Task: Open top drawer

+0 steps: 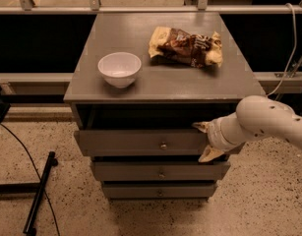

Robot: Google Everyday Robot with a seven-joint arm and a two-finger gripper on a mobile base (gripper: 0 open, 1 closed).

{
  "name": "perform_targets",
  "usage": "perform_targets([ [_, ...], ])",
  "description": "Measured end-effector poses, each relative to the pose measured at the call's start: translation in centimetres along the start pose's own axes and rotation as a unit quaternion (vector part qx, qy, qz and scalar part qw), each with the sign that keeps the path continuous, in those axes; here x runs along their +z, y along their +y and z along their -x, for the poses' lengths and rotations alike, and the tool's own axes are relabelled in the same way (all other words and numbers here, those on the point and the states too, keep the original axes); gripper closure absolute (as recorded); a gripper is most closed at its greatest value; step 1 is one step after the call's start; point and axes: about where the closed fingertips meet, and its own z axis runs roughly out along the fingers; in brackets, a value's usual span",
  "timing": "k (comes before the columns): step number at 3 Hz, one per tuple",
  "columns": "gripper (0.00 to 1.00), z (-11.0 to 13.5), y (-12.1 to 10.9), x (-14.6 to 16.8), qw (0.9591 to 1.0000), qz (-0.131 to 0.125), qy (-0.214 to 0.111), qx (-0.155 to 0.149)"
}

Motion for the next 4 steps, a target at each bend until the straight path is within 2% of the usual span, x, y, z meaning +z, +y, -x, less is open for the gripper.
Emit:
perform_targets([
  [1, 0.24, 1.5, 1.8, -2.8, 0.9997, 0.009, -0.02, -0.011],
  [2, 0.22, 2.5, 4.9, -7.4, 0.9989, 0.031, -0.034, -0.013],
  [3, 0.22, 2.7, 5.3, -9.3, 0.9991, 0.023, -0.035, -0.008],
  [4, 0.04, 3.6, 4.3, -8.5, 0.9991, 0.009, -0.038, -0.014],
])
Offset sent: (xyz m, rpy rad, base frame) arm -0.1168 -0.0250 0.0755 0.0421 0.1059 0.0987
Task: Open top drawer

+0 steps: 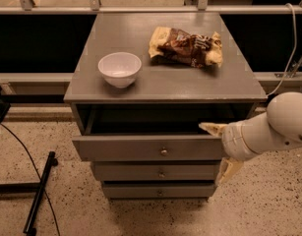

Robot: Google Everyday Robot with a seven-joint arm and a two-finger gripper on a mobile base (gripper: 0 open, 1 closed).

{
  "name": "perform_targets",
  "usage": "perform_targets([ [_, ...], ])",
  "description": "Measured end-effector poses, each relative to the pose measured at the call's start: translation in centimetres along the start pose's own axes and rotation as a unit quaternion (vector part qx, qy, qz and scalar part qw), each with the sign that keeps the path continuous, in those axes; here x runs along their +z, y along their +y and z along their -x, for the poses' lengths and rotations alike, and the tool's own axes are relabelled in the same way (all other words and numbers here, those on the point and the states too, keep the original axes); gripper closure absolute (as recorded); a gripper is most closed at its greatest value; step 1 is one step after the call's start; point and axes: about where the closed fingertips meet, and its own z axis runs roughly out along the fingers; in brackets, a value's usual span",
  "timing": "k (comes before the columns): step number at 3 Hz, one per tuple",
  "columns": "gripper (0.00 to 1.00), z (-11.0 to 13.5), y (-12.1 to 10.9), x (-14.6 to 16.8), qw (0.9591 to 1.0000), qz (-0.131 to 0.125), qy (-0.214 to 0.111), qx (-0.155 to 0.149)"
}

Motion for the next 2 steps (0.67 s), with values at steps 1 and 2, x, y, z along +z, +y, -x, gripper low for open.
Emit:
perform_targets([
  [1, 0.0, -0.3, -1.3, 1.7, 0.9997, -0.01, 0.021, -0.002],
  [2, 0.0, -1.3, -2.4, 4.0, 0.9988, -0.004, 0.049, -0.002],
])
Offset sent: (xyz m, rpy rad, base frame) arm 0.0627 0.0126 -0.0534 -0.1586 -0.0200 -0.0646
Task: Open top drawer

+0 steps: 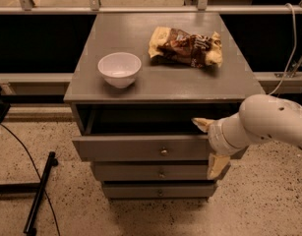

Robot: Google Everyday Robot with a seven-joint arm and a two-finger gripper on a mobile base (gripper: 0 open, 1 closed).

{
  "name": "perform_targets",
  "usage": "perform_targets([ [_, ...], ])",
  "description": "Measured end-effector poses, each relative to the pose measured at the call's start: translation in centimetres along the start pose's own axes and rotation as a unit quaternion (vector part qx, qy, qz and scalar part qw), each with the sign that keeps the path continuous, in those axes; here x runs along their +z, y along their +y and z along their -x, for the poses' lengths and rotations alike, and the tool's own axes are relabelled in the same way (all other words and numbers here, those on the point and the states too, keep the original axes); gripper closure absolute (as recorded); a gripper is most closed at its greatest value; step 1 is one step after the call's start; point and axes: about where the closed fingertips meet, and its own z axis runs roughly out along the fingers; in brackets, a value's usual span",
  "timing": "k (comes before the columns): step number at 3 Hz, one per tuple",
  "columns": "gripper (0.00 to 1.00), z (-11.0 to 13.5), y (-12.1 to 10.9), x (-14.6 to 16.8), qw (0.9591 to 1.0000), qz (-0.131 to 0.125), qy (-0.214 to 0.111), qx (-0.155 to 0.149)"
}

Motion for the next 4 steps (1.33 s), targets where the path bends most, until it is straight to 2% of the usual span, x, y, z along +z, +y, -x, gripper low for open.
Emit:
perform_targets([
  [2, 0.0, -2.2, -0.7, 3.3, 0.9984, 0.036, 0.038, 0.022],
  [3, 0.18, -2.7, -0.3, 4.2, 0.9969, 0.061, 0.039, 0.031],
  [4, 0.39, -2.7, 1.3, 4.3, 0.9946, 0.089, 0.041, 0.034],
])
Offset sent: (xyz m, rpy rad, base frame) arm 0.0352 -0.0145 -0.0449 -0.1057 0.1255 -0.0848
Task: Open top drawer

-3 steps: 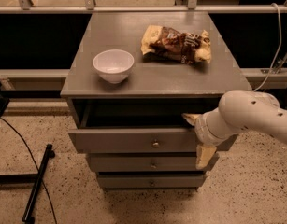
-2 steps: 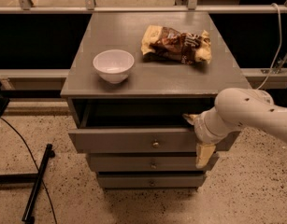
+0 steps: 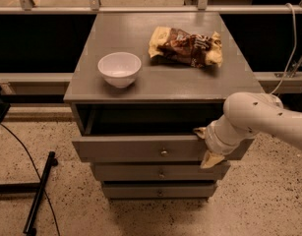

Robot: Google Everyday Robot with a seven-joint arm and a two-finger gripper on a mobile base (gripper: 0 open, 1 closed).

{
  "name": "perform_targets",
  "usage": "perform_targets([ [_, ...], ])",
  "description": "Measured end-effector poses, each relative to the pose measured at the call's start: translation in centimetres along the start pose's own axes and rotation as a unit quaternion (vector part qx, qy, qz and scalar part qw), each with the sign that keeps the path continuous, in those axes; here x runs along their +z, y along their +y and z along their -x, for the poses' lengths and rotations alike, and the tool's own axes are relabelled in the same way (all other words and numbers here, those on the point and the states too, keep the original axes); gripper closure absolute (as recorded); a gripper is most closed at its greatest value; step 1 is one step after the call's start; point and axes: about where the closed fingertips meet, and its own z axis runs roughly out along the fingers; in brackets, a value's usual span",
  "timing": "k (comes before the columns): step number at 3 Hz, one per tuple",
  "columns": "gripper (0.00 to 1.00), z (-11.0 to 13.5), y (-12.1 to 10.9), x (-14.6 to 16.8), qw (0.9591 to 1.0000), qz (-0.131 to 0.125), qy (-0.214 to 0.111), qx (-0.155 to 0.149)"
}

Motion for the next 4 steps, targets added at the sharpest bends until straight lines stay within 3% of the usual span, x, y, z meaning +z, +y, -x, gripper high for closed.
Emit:
perform_targets([
  [2, 0.38, 1.3, 4.3, -3.2, 0.9997, 0.019, -0.013, 0.0],
  [4, 0.33, 2.1, 10.2, -9.2, 0.9988, 0.043, -0.014, 0.018],
])
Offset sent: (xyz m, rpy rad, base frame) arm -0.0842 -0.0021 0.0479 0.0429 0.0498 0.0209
